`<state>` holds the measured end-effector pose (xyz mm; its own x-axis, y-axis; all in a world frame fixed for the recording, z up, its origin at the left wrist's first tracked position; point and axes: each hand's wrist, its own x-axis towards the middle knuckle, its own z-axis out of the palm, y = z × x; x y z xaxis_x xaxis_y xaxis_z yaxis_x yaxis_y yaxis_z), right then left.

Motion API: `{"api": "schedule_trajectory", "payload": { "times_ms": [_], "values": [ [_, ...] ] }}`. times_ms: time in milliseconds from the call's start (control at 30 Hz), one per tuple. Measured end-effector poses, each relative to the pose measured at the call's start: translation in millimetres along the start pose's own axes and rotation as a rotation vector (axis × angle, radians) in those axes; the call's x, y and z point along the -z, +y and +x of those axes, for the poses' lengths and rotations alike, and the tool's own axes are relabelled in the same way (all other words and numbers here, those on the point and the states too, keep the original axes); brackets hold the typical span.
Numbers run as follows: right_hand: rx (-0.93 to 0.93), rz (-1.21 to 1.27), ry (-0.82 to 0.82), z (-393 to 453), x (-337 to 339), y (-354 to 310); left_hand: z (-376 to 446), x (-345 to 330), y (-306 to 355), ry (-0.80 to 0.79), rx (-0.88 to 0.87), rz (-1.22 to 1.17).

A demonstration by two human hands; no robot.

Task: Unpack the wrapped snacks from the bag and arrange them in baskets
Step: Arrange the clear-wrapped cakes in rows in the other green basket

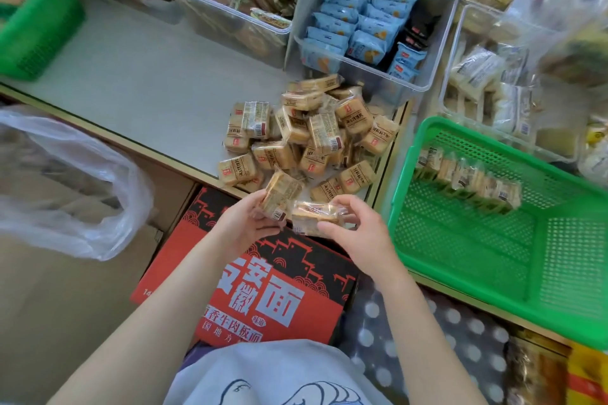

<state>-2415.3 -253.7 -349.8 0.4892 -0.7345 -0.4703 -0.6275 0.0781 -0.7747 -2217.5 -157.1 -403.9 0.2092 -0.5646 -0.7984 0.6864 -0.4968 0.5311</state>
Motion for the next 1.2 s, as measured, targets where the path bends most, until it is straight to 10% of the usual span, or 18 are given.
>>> {"api": "schedule_trajectory", "payload": {
  "times_ms": [267,700,1000,1200],
  "values": [
    [0.036,0.095,-0.008,28.8,-10.9,-14.3,0.1,-19.4,8.4,-0.337,-0.031,0.33],
    [-0.385,0.064,0.268,100.6,-30.4,10.2,22.4,7.1,-10.5,-0.044,0.003,0.223],
    [-0.024,0.109,0.199,40.6,-30.9,-1.3,24.1,-11.7,-4.7,0.039,0.002,0.278],
    [0.146,0.086,-0.04,12.5,-32.4,-24.5,9.3,-37.9,5.0,-0.23,-0.03,0.172]
  ]
}}
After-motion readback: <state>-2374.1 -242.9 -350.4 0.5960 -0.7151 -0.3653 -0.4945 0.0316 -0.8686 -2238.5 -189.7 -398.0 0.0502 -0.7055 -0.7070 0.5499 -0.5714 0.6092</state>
